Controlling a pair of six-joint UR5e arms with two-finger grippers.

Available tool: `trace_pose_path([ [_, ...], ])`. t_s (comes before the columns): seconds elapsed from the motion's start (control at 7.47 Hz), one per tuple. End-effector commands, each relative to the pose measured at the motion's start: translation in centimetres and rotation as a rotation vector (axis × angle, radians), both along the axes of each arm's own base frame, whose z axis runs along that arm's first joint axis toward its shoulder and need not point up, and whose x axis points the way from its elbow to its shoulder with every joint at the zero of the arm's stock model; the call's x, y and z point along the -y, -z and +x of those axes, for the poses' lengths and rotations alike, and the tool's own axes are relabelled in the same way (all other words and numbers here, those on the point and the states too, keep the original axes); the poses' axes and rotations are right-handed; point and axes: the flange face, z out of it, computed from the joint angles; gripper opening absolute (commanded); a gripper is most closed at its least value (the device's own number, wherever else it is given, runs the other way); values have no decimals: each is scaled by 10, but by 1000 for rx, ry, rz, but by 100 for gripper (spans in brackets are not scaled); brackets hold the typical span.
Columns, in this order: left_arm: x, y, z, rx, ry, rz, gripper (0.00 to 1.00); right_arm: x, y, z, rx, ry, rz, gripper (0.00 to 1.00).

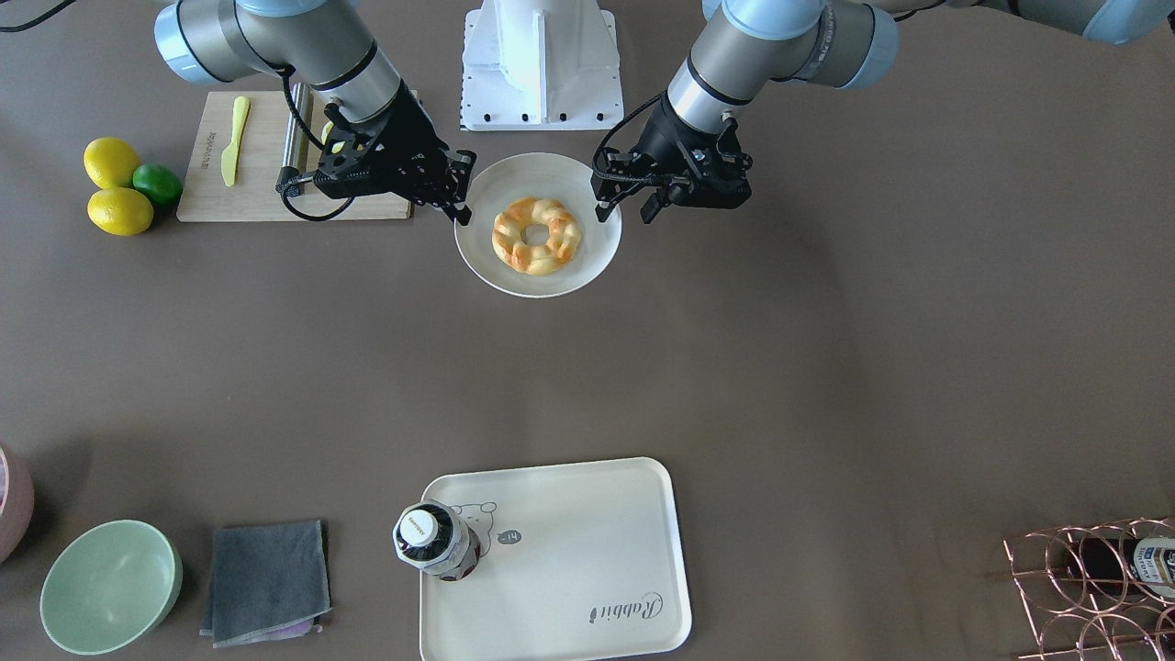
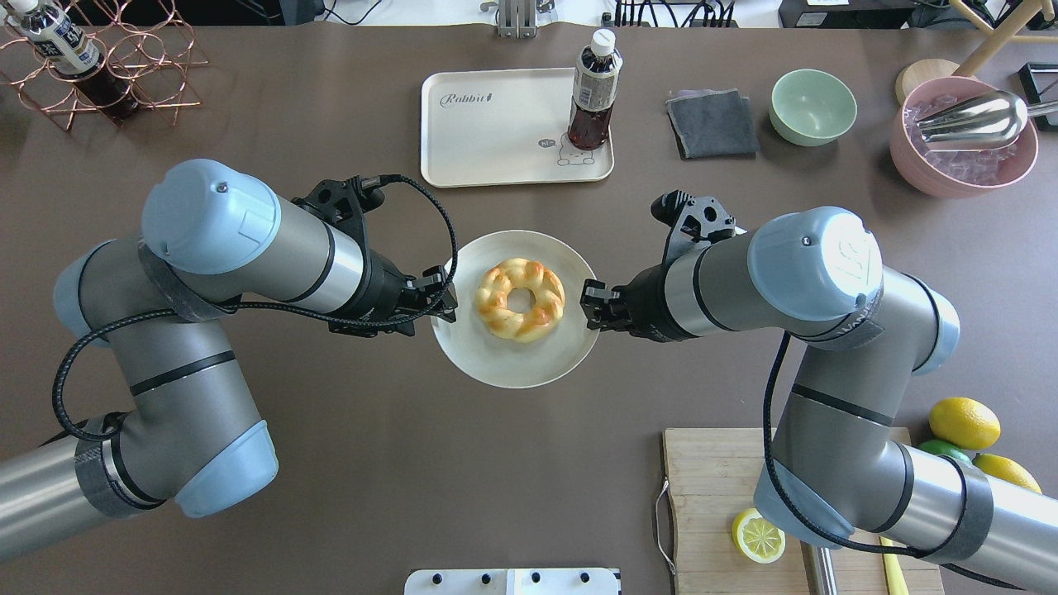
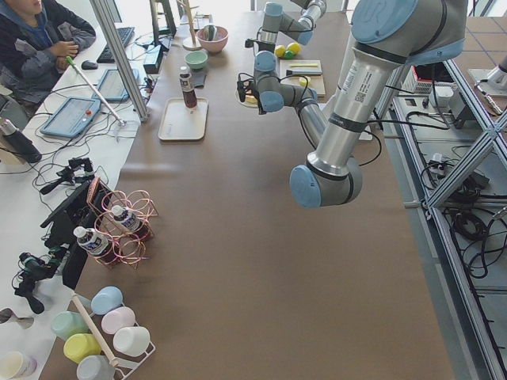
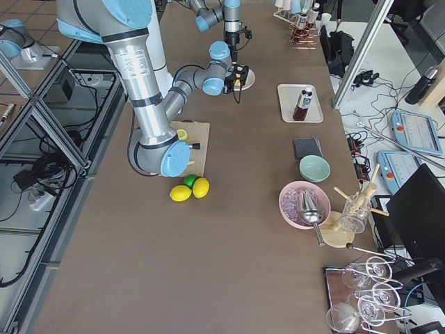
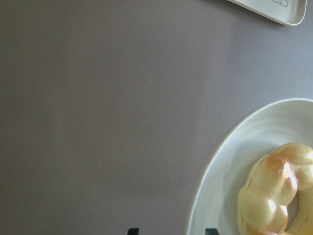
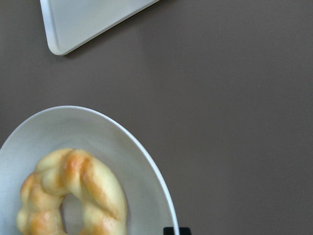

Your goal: Place donut on tray

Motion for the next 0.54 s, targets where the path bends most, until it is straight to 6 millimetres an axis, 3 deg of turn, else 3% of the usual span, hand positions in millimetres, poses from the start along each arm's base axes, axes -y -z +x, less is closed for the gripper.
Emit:
trace_pose_path([
  [0.0, -1, 0, 0, 1, 1, -5, 28, 4, 15, -5, -18, -4, -9, 0],
  [0.13, -1, -1, 0, 0, 0, -3, 0, 3, 14, -5, -19, -2, -10, 0],
  [0.4, -1, 2, 0, -4, 0, -2, 0, 3, 12, -4, -20, 2, -14, 0],
])
